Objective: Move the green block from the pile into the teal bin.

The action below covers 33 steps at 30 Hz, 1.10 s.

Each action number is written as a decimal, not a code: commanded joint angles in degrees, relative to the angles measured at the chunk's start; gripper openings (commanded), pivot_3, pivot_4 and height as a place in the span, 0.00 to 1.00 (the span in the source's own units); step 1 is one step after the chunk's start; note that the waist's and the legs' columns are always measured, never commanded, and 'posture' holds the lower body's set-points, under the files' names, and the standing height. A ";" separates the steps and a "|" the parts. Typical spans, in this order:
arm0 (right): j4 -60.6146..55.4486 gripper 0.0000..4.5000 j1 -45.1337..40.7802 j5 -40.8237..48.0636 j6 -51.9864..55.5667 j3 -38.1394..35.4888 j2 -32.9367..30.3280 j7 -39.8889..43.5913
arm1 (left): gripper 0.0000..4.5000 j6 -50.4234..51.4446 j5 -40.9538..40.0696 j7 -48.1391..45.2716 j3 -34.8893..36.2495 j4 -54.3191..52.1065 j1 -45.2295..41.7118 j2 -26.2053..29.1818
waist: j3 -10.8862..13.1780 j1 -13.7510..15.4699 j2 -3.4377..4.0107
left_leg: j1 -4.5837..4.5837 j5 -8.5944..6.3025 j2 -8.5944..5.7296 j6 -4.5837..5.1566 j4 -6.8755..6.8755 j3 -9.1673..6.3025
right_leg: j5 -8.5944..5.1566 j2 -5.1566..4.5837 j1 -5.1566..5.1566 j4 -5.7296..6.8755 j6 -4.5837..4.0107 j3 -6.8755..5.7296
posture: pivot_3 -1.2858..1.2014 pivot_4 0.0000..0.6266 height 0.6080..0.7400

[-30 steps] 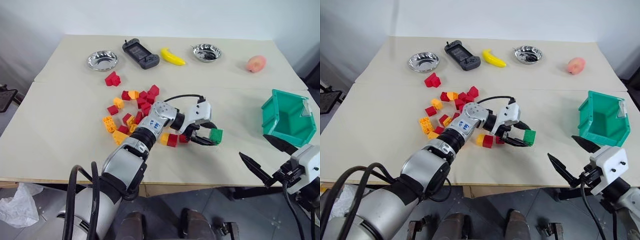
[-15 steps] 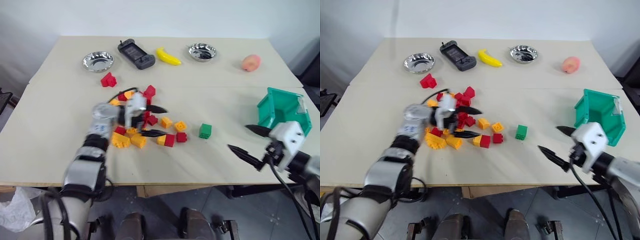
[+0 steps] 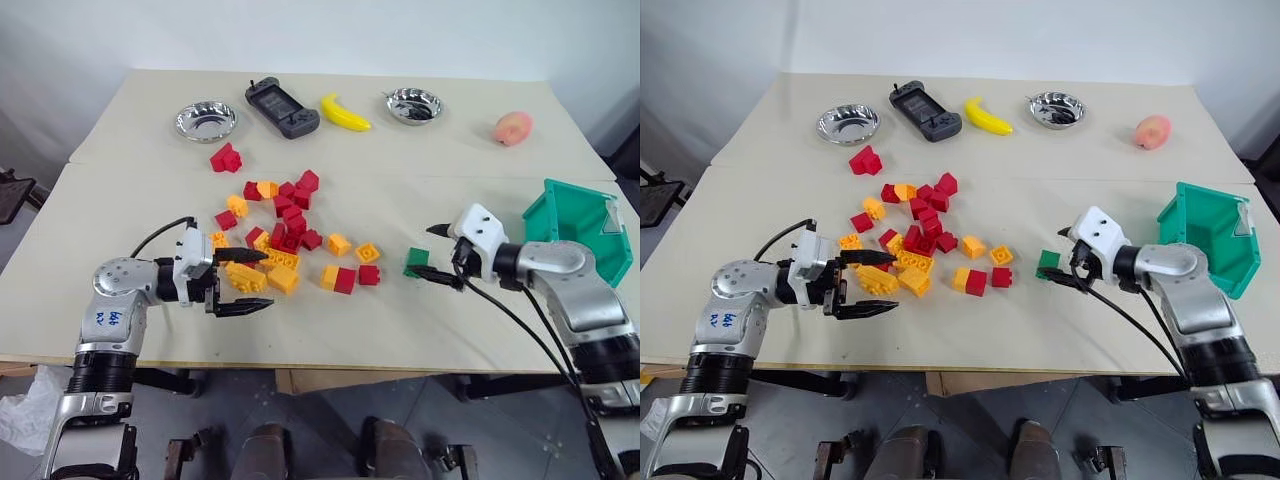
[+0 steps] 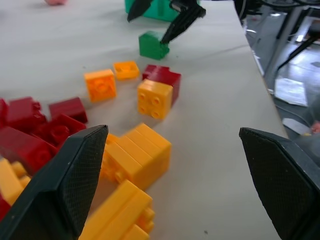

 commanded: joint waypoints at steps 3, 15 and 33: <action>7.32 1.00 -3.58 -0.10 -1.35 0.54 2.82 4.78 | 0.99 1.48 -2.23 1.37 0.10 -3.78 1.15 1.55 | 0.00 -0.81 0.00 | 0.01 0.00 0.00 0.00 -0.01 0.00 | 0.00 0.00 0.02 0.00 0.00 -0.01 | 0.52 0.24 1.00; 5.63 0.43 -0.86 -0.84 -2.18 -1.18 2.46 7.64 | 1.00 2.71 -4.33 4.50 -0.37 -6.96 2.54 0.98 | 0.00 -0.84 0.00 | 0.05 0.00 0.01 -0.01 -0.03 0.00 | 0.00 0.00 0.04 0.00 0.00 0.00 | 0.52 0.24 1.00; -5.61 0.43 15.47 8.57 7.58 -41.84 -6.49 -19.65 | 1.00 6.89 -6.75 16.88 -7.18 -9.67 -4.45 -13.88 | -0.01 0.66 0.09 | 0.08 0.00 -0.01 -0.01 -0.04 0.07 | 0.00 0.00 0.07 -0.04 0.00 0.04 | 0.52 0.24 1.00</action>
